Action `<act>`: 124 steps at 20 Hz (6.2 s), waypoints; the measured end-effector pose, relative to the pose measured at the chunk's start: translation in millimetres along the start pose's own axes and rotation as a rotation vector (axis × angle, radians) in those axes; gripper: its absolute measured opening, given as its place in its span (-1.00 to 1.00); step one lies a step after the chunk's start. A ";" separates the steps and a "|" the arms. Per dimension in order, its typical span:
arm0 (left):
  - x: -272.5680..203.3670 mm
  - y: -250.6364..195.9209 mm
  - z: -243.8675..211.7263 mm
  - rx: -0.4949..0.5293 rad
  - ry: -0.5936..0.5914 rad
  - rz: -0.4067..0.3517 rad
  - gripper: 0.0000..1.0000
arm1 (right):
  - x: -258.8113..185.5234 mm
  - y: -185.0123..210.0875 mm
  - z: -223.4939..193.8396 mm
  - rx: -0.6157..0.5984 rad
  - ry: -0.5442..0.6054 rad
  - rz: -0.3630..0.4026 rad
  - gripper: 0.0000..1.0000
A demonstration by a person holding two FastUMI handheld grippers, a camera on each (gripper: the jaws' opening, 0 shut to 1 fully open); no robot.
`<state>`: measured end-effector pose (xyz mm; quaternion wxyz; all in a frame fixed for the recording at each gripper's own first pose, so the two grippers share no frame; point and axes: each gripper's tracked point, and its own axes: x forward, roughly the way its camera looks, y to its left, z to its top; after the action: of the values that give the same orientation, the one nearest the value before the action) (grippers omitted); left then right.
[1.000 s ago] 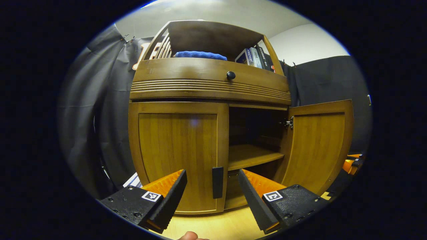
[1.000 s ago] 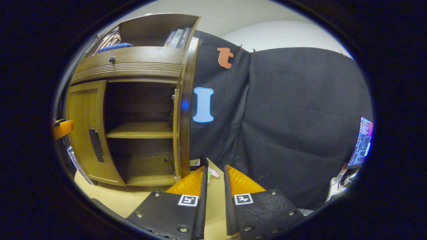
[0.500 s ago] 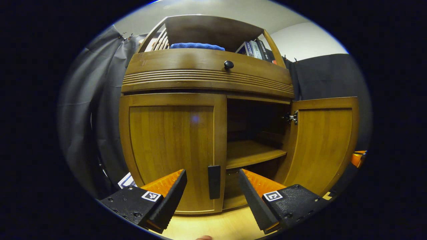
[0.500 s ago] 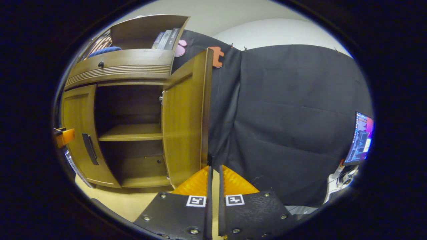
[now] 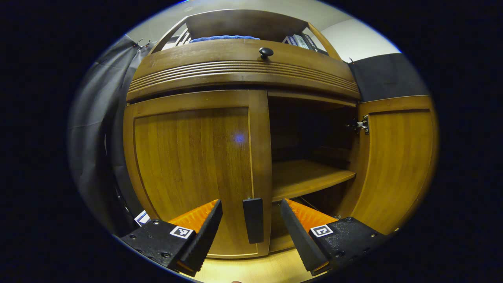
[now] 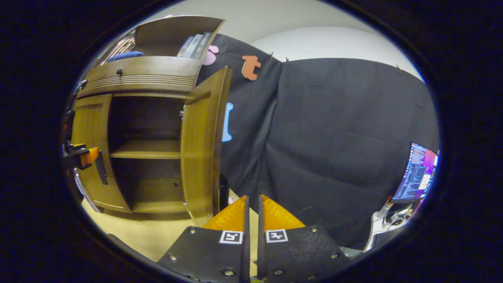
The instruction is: Open the right door of the double-door shoe cabinet with the right hand, and open the left door with the left hand.
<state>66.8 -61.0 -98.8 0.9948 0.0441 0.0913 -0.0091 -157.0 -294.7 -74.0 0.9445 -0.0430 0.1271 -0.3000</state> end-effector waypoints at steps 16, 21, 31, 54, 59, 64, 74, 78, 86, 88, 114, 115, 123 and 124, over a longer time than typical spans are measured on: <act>42.6 0.8 -29.7 -0.044 0.087 -0.007 -0.29 | -10.4 -9.1 -4.8 0.008 0.013 -0.045 -0.85; 30.8 0.5 -31.7 -0.072 0.096 -0.019 -0.36 | -13.6 0.3 -0.1 -0.003 -0.003 -0.007 -0.85; -19.8 4.2 -34.3 -0.097 0.089 -0.037 -0.39 | -7.9 37.8 0.4 -0.004 -0.015 0.131 -0.86; -116.8 34.4 -36.8 -0.206 0.080 0.002 -0.39 | -1.3 168.1 -6.4 -0.030 -0.010 0.491 -0.86; -133.4 44.4 -38.3 -0.226 0.080 0.018 -0.39 | -5.6 189.3 -9.9 -0.036 -0.003 0.544 -0.86; -148.9 56.1 -39.7 -0.231 0.080 0.042 -0.39 | -9.2 209.1 -13.8 -0.040 0.006 0.596 -0.86; -174.1 78.1 -41.1 -0.239 0.081 0.111 -0.36 | -19.1 254.0 -17.7 -0.060 0.010 0.713 -0.86; -183.4 88.4 -42.1 -0.228 0.079 0.153 -0.36 | -19.2 270.4 -16.4 -0.071 0.009 0.756 -0.86; -206.3 117.5 -41.9 -0.192 0.079 0.275 -0.36 | -22.7 297.9 -18.1 -0.084 0.012 0.841 -0.94; -210.5 127.9 -41.8 -0.188 0.079 0.307 -0.43 | -23.9 299.3 -18.9 -0.090 0.012 0.863 -0.86; -234.2 190.5 -46.5 -0.171 0.062 0.382 -0.47 | -38.5 327.8 -18.3 -0.110 0.011 0.929 -0.85; -235.2 192.9 -46.3 -0.176 0.060 0.387 -0.48 | -39.6 330.0 -18.9 -0.113 0.010 0.933 -0.85; -236.0 199.8 -47.4 -0.172 0.059 0.382 -0.53 | -46.3 345.3 -16.8 -0.117 0.004 0.965 -0.85; -235.8 200.4 -47.9 -0.171 0.060 0.381 -0.48 | -46.8 346.0 -17.3 -0.117 0.003 0.968 -0.85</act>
<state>-168.4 145.3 -85.5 0.9755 -0.0239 0.1112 0.1884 -6.2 14.7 -135.1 0.9713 -0.0316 0.1507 0.1813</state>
